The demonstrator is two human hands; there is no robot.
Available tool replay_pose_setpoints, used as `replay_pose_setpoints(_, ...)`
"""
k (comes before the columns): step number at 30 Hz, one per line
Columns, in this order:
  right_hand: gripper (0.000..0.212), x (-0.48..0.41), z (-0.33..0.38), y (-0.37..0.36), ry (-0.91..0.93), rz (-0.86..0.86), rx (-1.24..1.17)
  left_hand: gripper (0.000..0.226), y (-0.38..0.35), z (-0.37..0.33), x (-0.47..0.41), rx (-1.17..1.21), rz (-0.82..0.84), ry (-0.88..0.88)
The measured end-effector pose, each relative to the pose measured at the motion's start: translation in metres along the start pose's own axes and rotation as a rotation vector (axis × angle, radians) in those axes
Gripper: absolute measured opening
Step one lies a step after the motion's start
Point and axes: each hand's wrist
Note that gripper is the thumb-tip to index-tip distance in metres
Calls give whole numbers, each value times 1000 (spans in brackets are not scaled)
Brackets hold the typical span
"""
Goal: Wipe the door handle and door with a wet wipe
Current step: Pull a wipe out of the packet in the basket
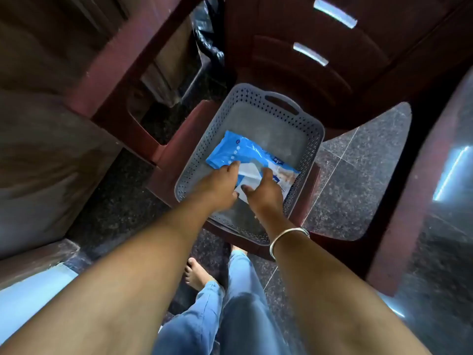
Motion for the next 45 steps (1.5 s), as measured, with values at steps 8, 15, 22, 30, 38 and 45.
replay_pose_setpoints(8, 14, -26, -4, -8, -19, -104, 77, 66, -14, -3, -16, 98, -27, -72)
replay_pose_setpoints(15, 17, -39, 3, -2, -84, -166, -22, 60, -17, -8, -31, 206, 7, -80)
replay_pose_setpoints(22, 28, -44, -5, -9, 227, -76, 315, 65, -20, -11, -38, 126, 50, -73)
replay_pose_setpoints(30, 30, -48, 2, -6, 106, -63, 194, 45, -18, -7, -33, 187, -22, -16)
replay_pose_setpoints(38, 14, -48, 9, 0, -75, -88, -45, 45, -14, -6, -34, 366, -57, 58)
replay_pose_setpoints(45, 24, -31, 9, 12, -164, -117, -399, 52, -11, -13, -30, 547, -99, 131)
Point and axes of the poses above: each hand's wrist, its own x-axis away from the middle knuckle, its own y-axis out of the back of the hand, z = x × y, and after that the axes turned 10 degrees about -z, right-handed
